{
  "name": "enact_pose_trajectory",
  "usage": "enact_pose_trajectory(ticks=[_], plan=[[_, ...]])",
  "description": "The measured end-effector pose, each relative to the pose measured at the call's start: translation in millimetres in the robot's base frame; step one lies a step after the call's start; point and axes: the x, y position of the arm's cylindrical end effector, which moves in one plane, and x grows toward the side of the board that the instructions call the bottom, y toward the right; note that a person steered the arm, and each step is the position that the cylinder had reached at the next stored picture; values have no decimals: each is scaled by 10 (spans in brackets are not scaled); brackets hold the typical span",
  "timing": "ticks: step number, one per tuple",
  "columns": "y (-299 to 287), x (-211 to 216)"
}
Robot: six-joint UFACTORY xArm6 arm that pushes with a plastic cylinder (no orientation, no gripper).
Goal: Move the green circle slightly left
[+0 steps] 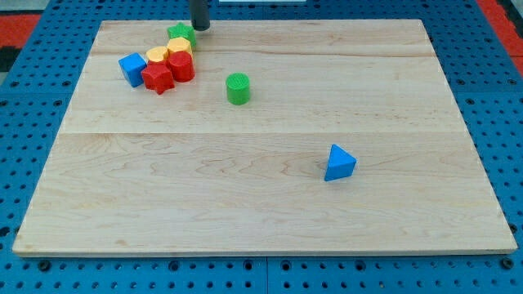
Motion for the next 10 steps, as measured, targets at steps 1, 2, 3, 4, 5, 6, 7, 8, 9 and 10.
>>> enact_pose_trajectory(ticks=[1, 2, 3, 4, 5, 6, 7, 8, 9, 10], plan=[[-140, 92], [-411, 180], [-308, 205], [-112, 361], [848, 389], [1332, 994], [1341, 1493], [1094, 1510], [964, 1507], [886, 1426]])
